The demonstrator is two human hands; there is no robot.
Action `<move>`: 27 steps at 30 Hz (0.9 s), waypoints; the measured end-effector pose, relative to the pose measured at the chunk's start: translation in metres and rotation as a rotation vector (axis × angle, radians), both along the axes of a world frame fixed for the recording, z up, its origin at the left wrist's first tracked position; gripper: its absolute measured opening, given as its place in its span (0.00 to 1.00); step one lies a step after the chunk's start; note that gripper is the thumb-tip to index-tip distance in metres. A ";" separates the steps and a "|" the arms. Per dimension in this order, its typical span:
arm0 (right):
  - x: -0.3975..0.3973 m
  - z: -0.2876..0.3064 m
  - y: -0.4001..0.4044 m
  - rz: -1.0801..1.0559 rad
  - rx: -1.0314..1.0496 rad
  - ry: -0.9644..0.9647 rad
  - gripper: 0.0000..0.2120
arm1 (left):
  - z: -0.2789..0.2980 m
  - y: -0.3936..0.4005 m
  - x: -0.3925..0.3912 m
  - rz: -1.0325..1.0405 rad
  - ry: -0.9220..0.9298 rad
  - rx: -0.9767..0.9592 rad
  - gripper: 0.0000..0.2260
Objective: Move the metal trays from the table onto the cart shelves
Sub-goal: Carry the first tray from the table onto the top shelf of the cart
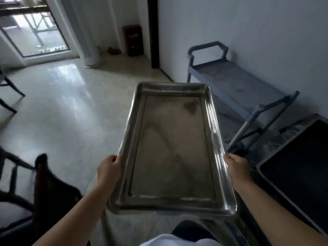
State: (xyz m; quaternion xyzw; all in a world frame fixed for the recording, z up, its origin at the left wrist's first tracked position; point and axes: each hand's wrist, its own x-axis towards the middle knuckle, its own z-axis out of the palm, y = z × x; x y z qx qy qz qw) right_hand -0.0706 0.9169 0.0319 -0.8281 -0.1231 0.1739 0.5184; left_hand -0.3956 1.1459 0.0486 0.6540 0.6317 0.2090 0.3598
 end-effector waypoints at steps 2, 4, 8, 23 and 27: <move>0.016 -0.001 0.011 -0.051 0.009 0.020 0.15 | 0.000 0.027 0.029 -0.052 0.001 -0.009 0.13; 0.036 -0.005 0.021 -0.089 0.026 0.033 0.16 | -0.001 0.053 0.061 -0.105 0.009 -0.015 0.14; 0.090 -0.022 0.045 -0.191 0.058 0.067 0.13 | 0.001 0.106 0.138 -0.200 0.031 -0.037 0.13; 0.273 -0.019 0.145 -0.390 -0.045 0.013 0.18 | 0.005 0.255 0.384 -0.455 0.037 -0.066 0.16; 0.316 -0.027 0.177 -0.488 -0.067 0.005 0.17 | -0.007 0.299 0.444 -0.543 0.035 -0.098 0.15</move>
